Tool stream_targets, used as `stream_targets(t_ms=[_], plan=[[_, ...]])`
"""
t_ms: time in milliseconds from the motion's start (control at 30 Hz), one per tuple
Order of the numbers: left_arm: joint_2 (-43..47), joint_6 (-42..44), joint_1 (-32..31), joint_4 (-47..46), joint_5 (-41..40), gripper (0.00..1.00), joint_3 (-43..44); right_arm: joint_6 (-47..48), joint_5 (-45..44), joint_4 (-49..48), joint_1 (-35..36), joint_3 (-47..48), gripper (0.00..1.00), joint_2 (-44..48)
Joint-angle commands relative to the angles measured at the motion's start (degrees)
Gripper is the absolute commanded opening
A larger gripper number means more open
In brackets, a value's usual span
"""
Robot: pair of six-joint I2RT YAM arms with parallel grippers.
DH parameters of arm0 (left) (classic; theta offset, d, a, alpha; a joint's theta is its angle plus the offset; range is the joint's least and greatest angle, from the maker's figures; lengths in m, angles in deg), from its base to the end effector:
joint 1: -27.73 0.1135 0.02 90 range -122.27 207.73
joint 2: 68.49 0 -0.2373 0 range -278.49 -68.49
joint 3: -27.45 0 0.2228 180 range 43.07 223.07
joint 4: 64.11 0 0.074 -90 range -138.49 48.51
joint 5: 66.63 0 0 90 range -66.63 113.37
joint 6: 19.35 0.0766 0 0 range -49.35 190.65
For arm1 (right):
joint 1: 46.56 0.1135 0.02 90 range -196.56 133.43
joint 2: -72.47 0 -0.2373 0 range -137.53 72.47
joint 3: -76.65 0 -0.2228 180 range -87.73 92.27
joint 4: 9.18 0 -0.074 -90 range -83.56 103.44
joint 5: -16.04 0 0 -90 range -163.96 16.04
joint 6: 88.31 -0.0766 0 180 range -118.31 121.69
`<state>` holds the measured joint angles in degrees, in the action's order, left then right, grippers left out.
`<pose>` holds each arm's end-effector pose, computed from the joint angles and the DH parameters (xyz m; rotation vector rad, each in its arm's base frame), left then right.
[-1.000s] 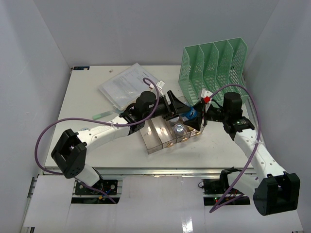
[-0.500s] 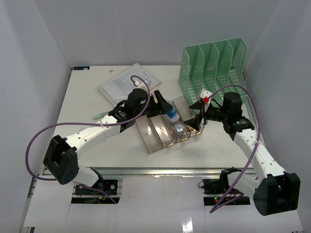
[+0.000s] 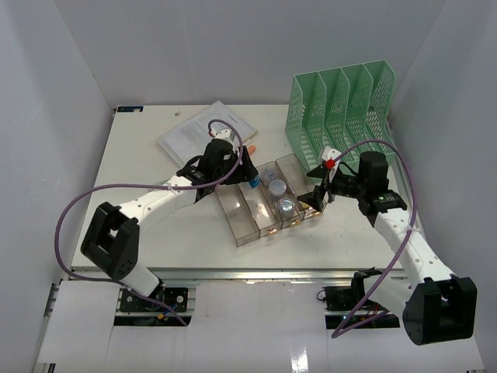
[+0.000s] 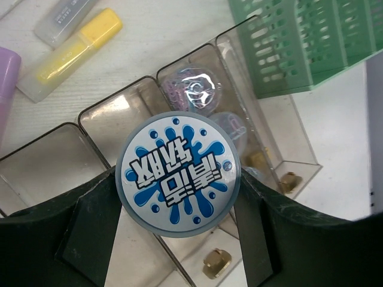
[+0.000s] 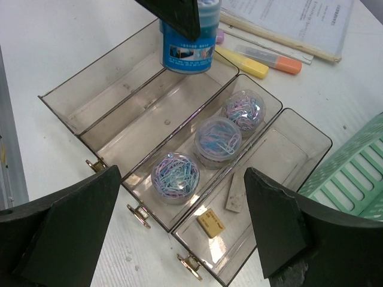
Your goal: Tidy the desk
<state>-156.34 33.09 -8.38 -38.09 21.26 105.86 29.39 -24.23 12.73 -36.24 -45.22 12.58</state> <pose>0.2873 -0.2061 0.2268 -0.0503 2.2727 -0.6690 0.2225 0.0999 0.2624 -1.1033 1.5264 0.6478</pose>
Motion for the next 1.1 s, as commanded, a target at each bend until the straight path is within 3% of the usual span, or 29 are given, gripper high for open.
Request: stream_targets(t_ms=[0, 300, 400, 433, 533, 633, 900, 1067], plan=[[-3.9, 4.55, -0.09, -2.84, -1.02, 0.02, 5.14, 1.22, 1.68, -1.0, -0.8, 0.03, 0.9, 1.43], [-10.93, 7.58, -0.09, -2.33, -3.6, 0.1, 9.24, 1.17, 1.98, -1.05, -1.47, -0.03, 0.9, 1.62], [-12.51, 8.46, -0.09, -1.79, -4.57, 0.27, 9.8, 1.13, 2.13, -1.02, -1.63, 0.03, 0.9, 1.62], [-12.69, 8.47, -0.09, -1.79, -4.66, 0.41, 9.54, 1.05, 2.22, -1.1, -1.71, 0.03, 0.9, 1.62], [-12.63, 8.31, -0.09, -1.57, -4.97, 0.67, 8.97, 1.04, 2.29, -1.17, -1.87, -0.04, 0.9, 1.73], [-12.06, 8.32, -0.09, -1.31, -4.97, 0.83, 8.61, 0.96, 2.43, -1.06, -2.14, 0.03, 0.9, 1.71], [-9.5, 9.84, -0.14, 0.2, -3.03, 0.94, 9.1, 0.34, 4.78, -1.24, -3.57, -0.15, 0.9, 2.42], [-2.5, 11.98, -0.18, 1.39, -2.35, 0.95, 7.42, -1.14, 7.57, -2.74, -4.35, -1.11, 0.9, 3.44]])
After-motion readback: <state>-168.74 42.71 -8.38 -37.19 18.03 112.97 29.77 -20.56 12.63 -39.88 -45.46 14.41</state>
